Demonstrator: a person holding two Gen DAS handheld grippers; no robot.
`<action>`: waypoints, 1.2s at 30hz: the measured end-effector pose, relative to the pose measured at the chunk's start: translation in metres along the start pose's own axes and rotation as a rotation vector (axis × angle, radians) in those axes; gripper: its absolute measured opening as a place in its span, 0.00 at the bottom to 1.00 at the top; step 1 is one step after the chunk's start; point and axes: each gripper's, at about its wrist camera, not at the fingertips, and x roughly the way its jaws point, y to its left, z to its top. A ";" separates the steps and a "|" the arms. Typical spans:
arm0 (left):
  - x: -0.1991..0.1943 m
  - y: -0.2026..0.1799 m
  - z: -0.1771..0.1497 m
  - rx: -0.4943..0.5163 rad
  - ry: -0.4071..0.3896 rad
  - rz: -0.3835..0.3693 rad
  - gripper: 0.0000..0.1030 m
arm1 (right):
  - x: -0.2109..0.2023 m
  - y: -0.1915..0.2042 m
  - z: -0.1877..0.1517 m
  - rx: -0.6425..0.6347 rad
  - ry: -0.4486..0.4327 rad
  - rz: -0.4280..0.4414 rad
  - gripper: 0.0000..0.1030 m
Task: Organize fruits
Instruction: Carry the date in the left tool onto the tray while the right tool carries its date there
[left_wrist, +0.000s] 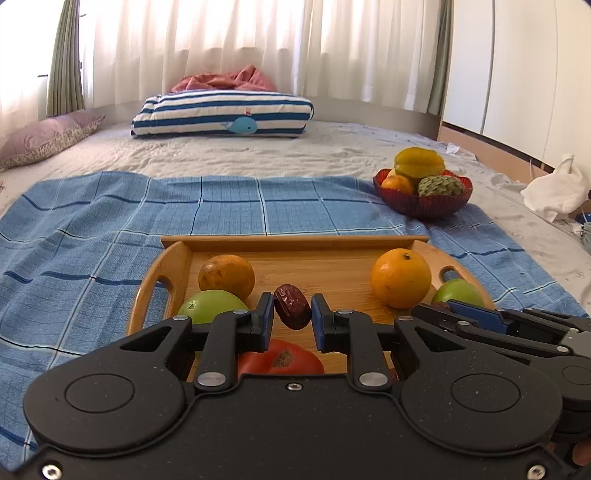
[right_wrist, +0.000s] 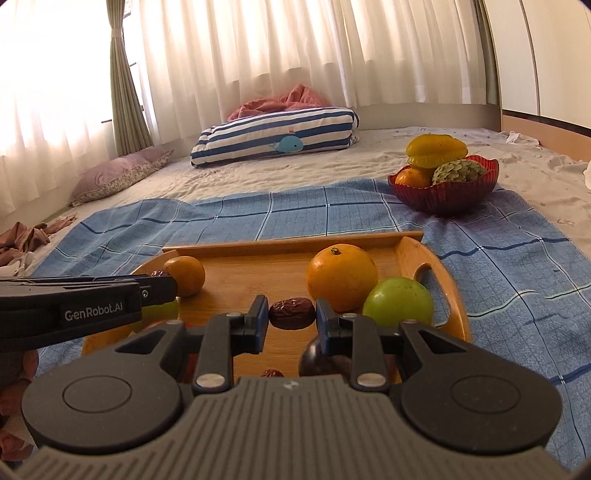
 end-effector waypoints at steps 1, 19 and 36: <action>0.004 0.001 0.000 -0.003 0.008 0.004 0.20 | 0.003 0.000 0.001 -0.002 0.005 -0.002 0.31; 0.048 0.011 0.004 -0.018 0.075 0.028 0.20 | 0.036 -0.003 0.007 -0.021 0.088 -0.008 0.32; 0.073 0.001 0.004 0.003 0.126 0.030 0.20 | 0.062 -0.005 0.012 -0.031 0.171 -0.028 0.32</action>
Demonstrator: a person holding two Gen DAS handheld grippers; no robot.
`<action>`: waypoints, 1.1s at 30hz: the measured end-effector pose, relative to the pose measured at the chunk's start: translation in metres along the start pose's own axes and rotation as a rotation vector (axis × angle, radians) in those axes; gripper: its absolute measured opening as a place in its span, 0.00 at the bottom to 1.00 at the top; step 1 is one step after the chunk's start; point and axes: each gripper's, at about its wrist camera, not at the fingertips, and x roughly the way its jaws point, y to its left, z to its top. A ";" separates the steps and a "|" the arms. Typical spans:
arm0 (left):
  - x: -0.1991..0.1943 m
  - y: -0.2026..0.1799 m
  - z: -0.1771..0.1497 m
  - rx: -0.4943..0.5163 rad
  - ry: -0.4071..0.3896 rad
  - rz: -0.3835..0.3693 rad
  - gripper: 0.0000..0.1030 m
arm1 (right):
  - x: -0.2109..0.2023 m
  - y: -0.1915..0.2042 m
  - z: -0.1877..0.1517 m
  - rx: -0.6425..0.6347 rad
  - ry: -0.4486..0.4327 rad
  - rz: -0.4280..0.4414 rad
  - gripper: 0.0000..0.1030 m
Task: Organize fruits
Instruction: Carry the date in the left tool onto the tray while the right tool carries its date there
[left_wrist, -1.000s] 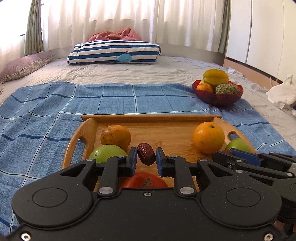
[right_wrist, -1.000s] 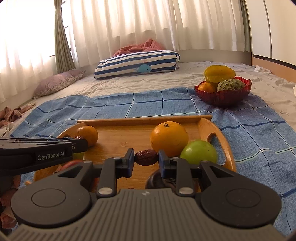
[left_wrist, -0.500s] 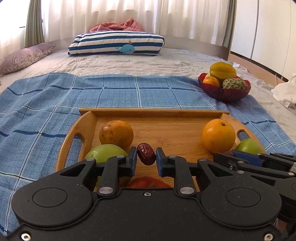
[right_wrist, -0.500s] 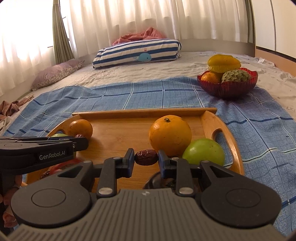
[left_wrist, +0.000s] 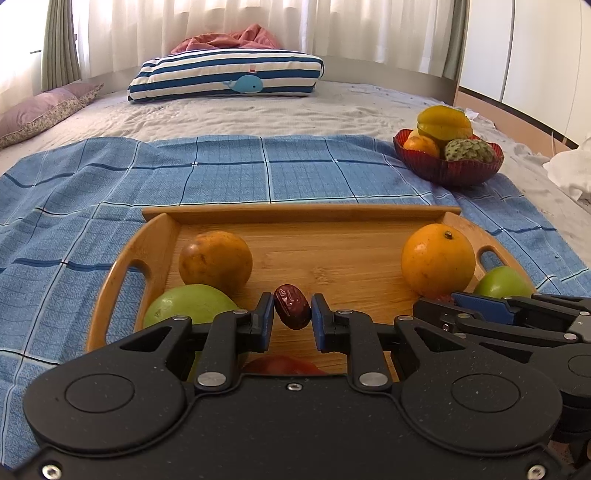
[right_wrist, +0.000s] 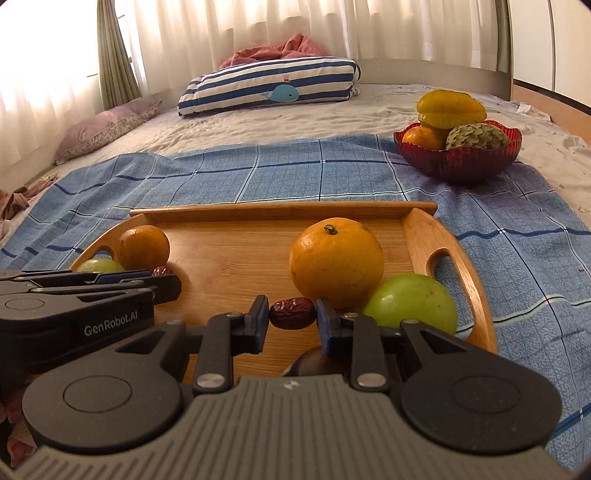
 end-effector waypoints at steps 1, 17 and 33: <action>0.001 0.000 0.000 -0.001 0.002 0.000 0.20 | 0.000 0.000 0.000 -0.003 0.001 -0.001 0.32; 0.003 -0.002 -0.001 0.012 0.000 0.002 0.20 | 0.004 0.002 0.002 -0.055 0.020 -0.001 0.34; 0.011 0.002 -0.004 -0.011 0.036 -0.008 0.20 | 0.020 -0.001 0.018 -0.041 0.173 0.005 0.39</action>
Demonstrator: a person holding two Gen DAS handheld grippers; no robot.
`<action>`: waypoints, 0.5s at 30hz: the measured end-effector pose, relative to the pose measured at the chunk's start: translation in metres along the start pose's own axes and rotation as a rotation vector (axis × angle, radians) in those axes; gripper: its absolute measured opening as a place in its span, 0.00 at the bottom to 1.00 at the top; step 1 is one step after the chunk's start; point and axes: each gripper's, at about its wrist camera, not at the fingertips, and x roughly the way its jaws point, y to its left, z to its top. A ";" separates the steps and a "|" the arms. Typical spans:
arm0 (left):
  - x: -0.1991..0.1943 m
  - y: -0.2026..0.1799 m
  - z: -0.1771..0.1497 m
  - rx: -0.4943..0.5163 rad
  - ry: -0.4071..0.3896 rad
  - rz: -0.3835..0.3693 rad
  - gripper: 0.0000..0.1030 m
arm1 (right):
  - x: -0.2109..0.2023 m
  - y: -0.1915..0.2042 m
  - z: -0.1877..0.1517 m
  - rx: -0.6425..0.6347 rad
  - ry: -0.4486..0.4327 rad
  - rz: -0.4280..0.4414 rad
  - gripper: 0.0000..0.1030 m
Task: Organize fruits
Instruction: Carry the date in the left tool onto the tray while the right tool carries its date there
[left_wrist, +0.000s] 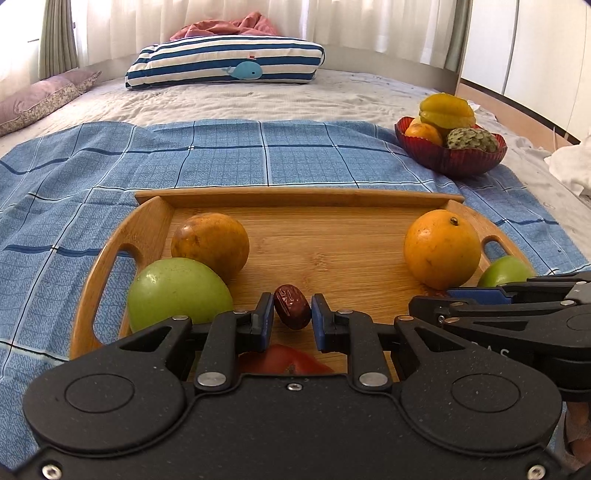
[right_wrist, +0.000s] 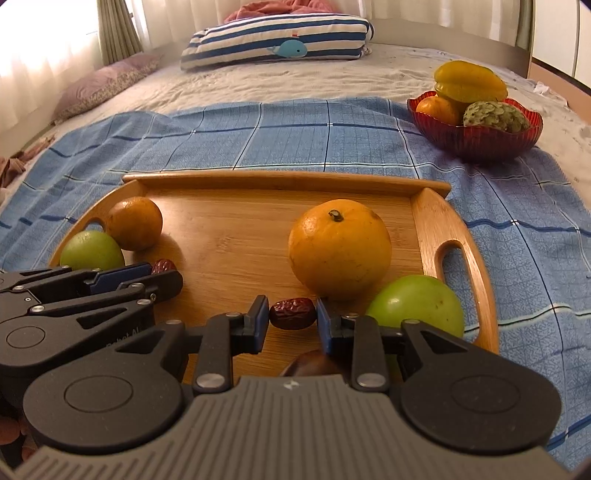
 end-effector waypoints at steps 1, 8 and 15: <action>0.000 0.000 0.000 0.000 0.000 0.001 0.20 | 0.000 0.000 0.000 -0.002 0.003 -0.003 0.39; 0.000 -0.002 0.000 0.006 -0.001 -0.001 0.21 | 0.004 0.005 0.005 -0.021 0.039 -0.030 0.39; 0.000 -0.002 0.000 0.008 -0.003 -0.001 0.21 | 0.007 0.006 0.011 -0.004 0.083 -0.034 0.39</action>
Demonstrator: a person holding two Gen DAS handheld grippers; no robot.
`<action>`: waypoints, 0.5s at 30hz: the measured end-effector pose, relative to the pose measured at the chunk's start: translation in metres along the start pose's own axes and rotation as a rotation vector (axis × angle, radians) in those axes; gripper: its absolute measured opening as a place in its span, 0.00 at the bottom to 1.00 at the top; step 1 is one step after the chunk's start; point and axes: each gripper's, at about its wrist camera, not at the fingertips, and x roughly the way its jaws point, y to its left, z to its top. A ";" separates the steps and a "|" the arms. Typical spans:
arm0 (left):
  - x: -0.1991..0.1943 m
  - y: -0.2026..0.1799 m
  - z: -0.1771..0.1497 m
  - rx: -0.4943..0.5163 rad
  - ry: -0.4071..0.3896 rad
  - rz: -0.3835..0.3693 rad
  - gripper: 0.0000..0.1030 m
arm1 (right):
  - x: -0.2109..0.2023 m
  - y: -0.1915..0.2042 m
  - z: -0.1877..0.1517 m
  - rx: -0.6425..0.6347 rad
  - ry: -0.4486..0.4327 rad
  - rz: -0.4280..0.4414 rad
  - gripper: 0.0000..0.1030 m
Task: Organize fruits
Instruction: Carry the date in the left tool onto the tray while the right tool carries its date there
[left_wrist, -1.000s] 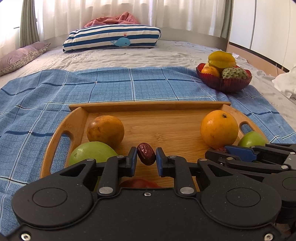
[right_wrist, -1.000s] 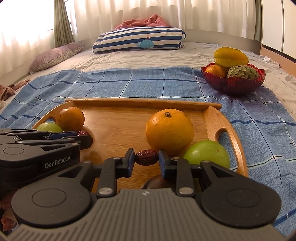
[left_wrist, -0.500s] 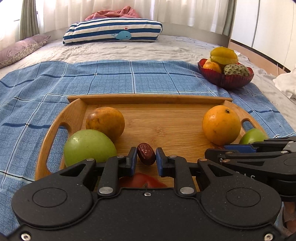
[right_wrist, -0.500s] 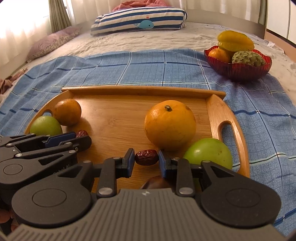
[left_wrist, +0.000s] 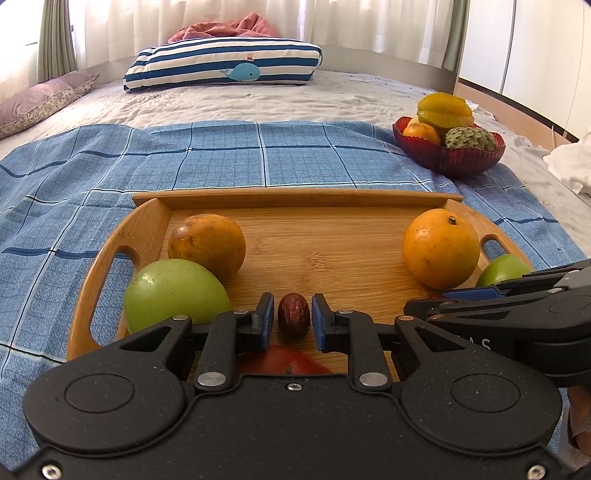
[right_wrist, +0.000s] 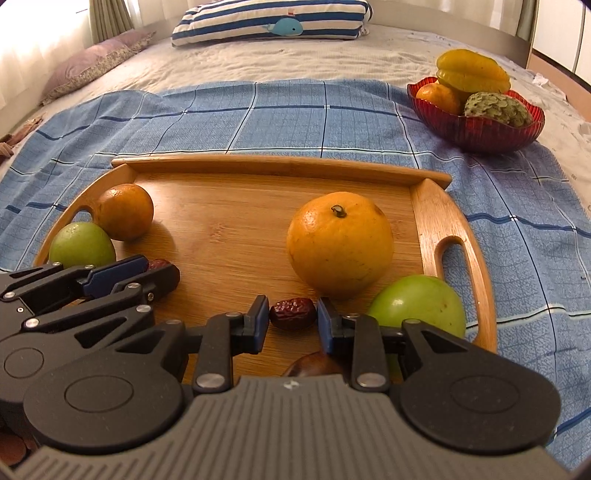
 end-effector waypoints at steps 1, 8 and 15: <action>0.000 0.000 0.000 0.000 -0.001 -0.001 0.21 | 0.000 0.000 0.000 0.001 0.000 0.001 0.39; -0.005 0.000 0.002 -0.008 0.005 -0.012 0.32 | -0.003 -0.002 -0.002 0.009 -0.016 0.023 0.48; -0.022 0.002 0.004 -0.004 -0.025 -0.007 0.45 | -0.018 -0.006 -0.003 0.017 -0.051 0.050 0.50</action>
